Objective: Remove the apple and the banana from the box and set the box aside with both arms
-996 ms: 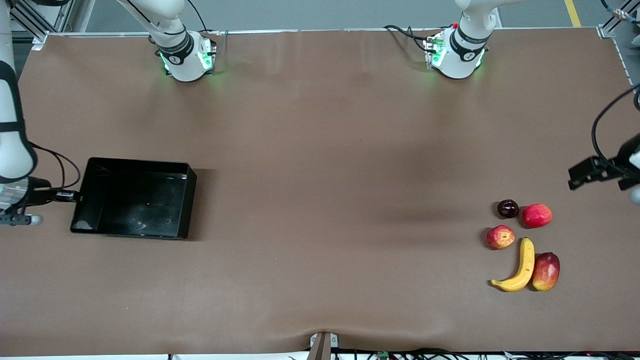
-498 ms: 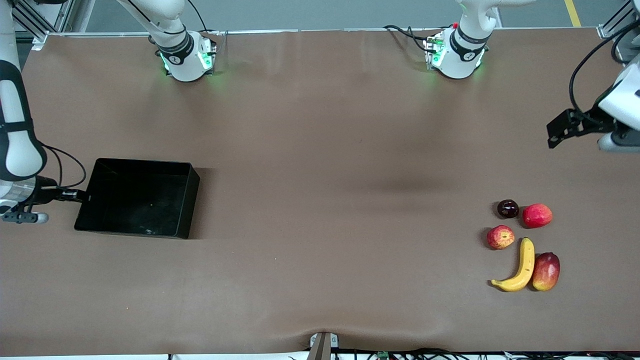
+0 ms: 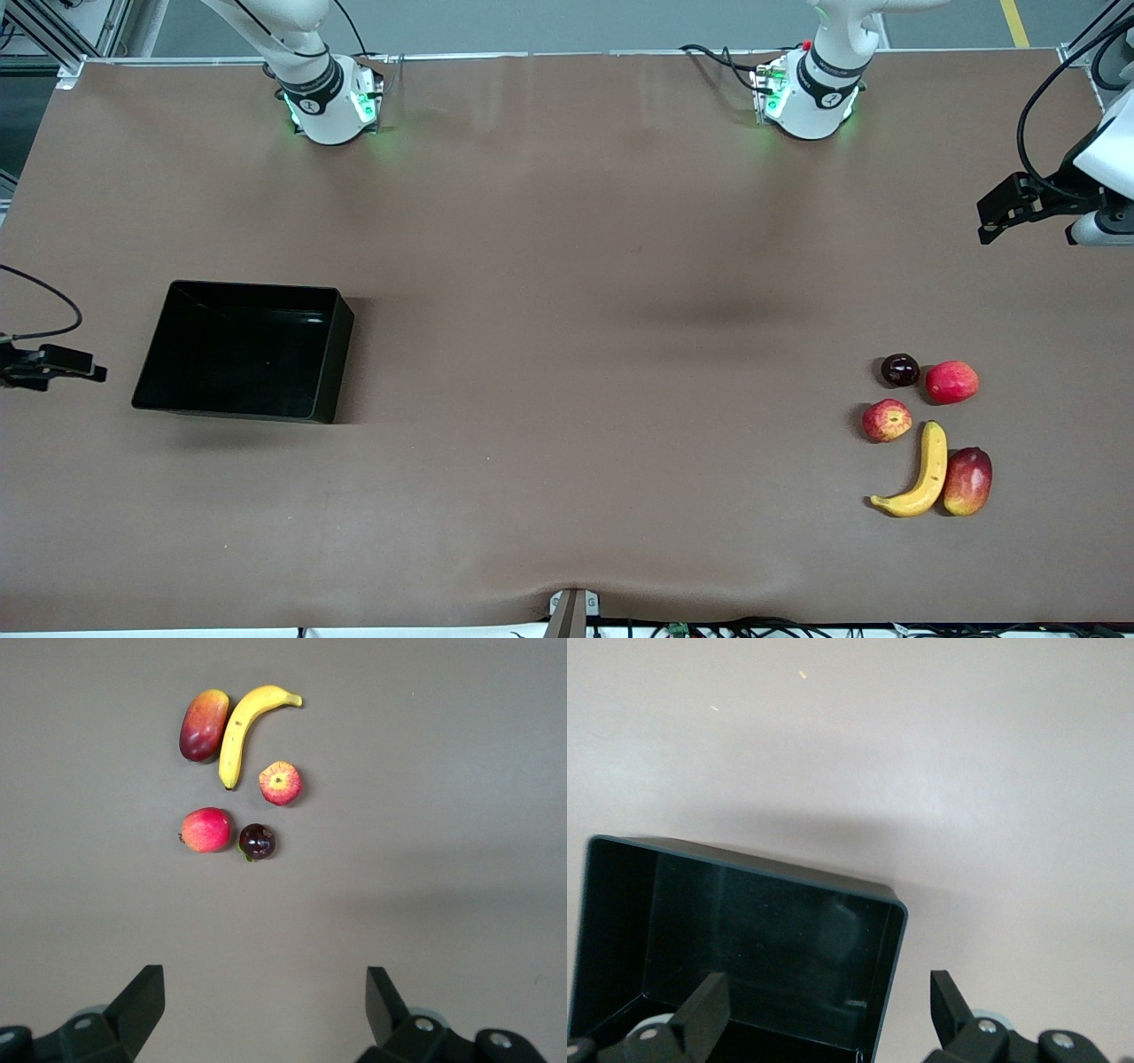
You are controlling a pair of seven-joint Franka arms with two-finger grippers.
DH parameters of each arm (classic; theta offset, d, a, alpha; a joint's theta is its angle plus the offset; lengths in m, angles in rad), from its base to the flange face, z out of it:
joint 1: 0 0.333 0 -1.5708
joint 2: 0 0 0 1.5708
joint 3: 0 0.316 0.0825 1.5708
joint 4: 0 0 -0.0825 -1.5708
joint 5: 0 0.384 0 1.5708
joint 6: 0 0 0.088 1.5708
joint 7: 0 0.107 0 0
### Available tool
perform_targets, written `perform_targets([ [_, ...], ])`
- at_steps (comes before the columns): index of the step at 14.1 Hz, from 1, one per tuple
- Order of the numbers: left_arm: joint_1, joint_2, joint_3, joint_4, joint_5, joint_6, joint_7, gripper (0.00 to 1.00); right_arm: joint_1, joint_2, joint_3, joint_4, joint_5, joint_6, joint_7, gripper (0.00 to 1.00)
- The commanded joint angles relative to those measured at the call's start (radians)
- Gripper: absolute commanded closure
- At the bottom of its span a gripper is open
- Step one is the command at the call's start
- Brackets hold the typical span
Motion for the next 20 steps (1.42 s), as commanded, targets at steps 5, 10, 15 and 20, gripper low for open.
perform_targets([
  [5,0.016,-0.012,0.012,0.071,-0.023,-0.127,-0.007,0.00,0.137,-0.147,0.000,0.059,-0.030,-0.267,0.342,0.00],
  [10,0.015,-0.008,0.007,0.073,-0.025,-0.129,-0.014,0.00,0.186,-0.389,-0.002,-0.103,-0.046,-0.355,0.461,0.00],
  [15,0.015,-0.005,0.007,0.093,-0.023,-0.127,-0.013,0.00,0.183,-0.598,-0.006,-0.347,-0.044,-0.304,0.458,0.00],
  [20,0.015,0.017,0.007,0.127,-0.025,-0.133,-0.020,0.00,0.193,-0.492,-0.002,-0.177,-0.068,-0.332,0.459,0.00],
])
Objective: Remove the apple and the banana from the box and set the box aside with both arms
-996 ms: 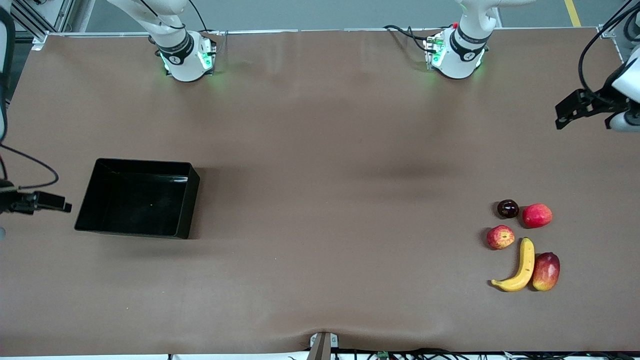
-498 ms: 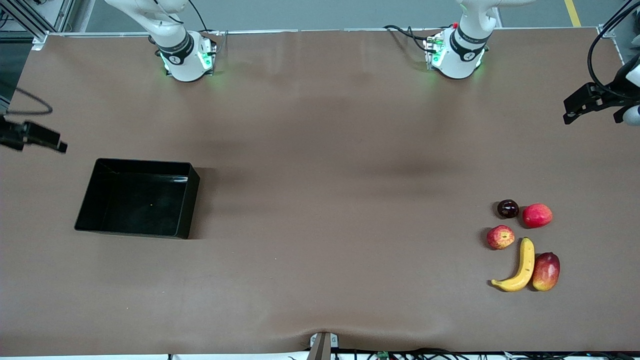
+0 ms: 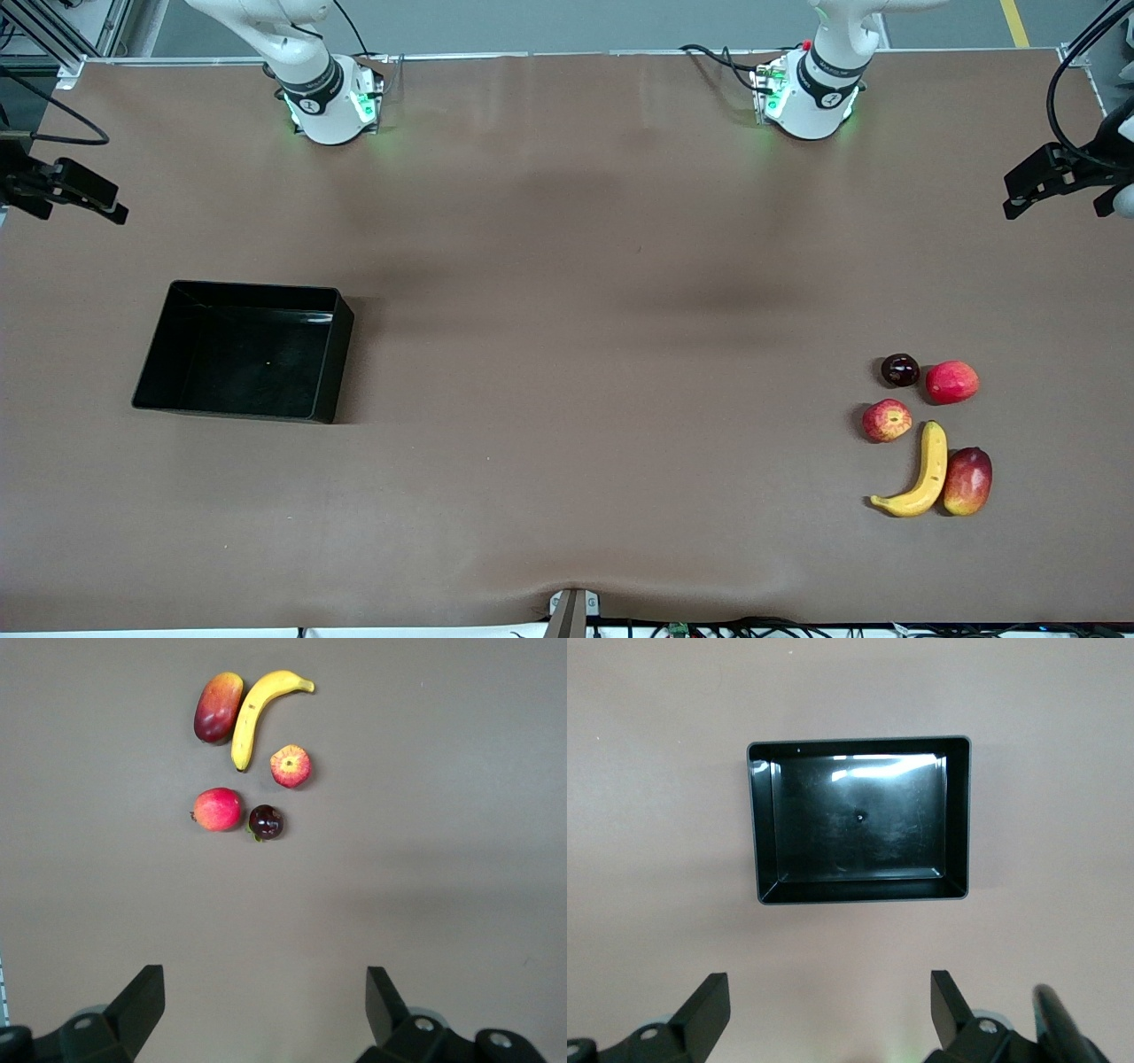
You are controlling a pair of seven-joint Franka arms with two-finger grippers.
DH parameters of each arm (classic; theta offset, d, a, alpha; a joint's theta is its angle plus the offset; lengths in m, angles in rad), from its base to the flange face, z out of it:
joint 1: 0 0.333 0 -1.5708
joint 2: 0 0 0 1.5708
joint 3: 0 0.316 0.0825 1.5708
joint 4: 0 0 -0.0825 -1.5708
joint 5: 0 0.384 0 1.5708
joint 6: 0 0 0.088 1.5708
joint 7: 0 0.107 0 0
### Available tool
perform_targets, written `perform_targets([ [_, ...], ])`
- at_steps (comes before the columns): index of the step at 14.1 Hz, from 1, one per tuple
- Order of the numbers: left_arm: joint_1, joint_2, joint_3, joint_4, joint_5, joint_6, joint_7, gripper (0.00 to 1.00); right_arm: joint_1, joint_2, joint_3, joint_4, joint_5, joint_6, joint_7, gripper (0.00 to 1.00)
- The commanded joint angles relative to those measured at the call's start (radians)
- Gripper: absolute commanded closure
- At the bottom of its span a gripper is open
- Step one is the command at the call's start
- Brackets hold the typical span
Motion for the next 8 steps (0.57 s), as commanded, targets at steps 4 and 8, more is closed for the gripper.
perform_targets([
  [4,0.000,0.036,0.003,0.071,-0.089,-0.023,-0.027,0.00,0.010,0.116,0.003,0.176,-0.041,-0.053,-0.027,0.00],
  [8,-0.004,0.039,0.000,0.077,-0.077,-0.023,-0.032,0.00,0.015,0.130,0.003,0.192,-0.037,-0.070,-0.062,0.00],
])
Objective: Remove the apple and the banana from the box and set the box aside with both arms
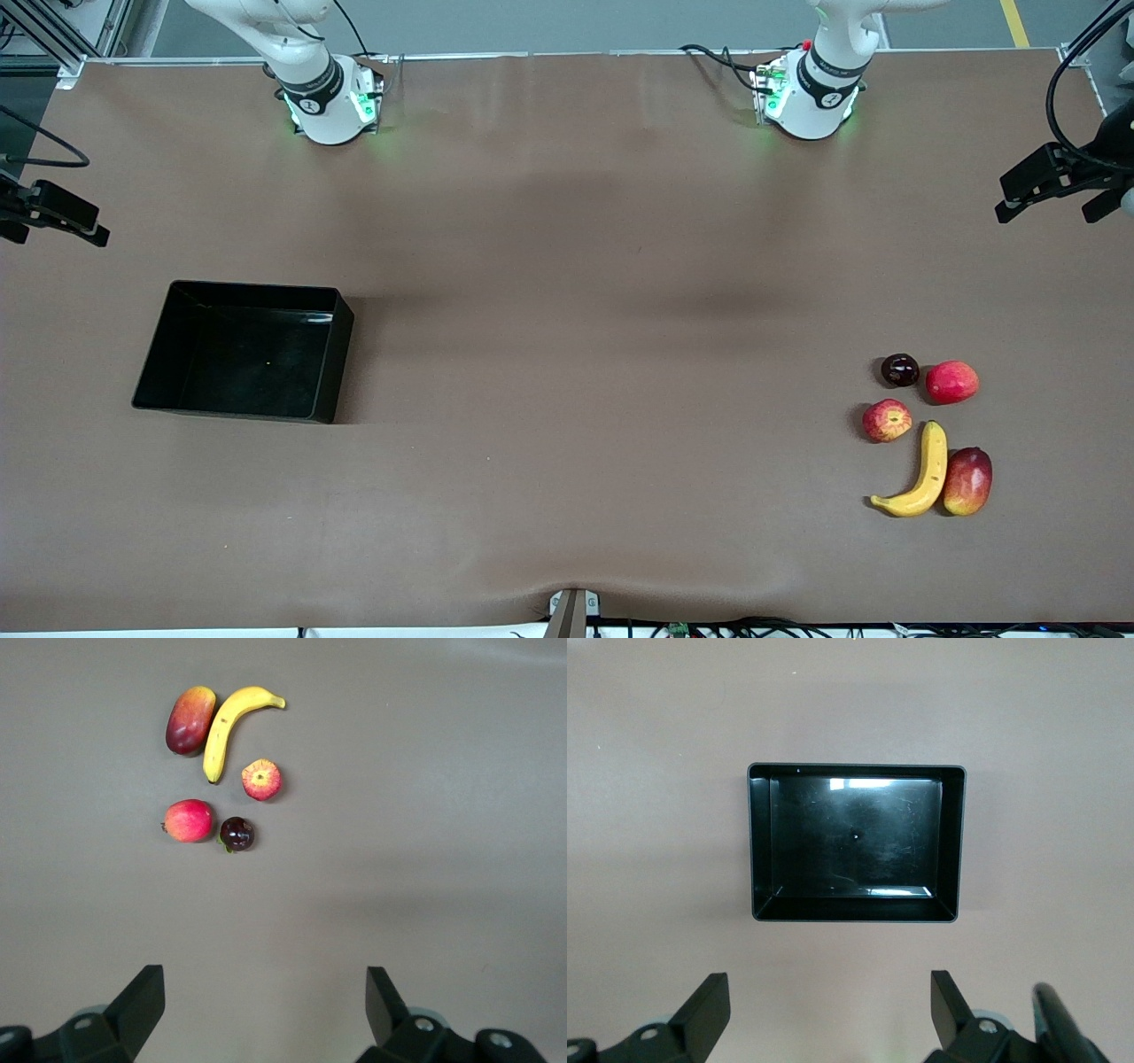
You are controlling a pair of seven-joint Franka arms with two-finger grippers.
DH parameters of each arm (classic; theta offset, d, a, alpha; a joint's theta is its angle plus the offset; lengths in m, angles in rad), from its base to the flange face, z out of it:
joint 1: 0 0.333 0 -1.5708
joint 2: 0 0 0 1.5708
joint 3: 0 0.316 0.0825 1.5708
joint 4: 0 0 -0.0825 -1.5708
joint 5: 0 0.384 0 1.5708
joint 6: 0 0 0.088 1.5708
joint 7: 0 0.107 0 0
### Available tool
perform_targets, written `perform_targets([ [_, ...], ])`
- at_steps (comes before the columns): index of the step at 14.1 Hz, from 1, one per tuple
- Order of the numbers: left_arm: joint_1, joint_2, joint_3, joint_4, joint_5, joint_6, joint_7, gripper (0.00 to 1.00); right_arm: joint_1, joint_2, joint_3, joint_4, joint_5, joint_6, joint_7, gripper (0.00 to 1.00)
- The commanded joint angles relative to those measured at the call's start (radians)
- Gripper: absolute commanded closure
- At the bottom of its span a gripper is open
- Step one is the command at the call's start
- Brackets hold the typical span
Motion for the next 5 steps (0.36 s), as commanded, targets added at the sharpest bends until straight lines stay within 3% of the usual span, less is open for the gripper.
perform_targets([
  [1,-0.002,0.015,-0.002,0.033,-0.003,-0.024,-0.018,0.00,0.010,0.014,0.001,0.032,-0.014,-0.029,-0.015,0.00],
  [5,-0.001,0.014,-0.001,0.033,0.000,-0.038,-0.018,0.00,0.019,0.005,0.001,0.024,-0.020,-0.037,-0.011,0.00],
])
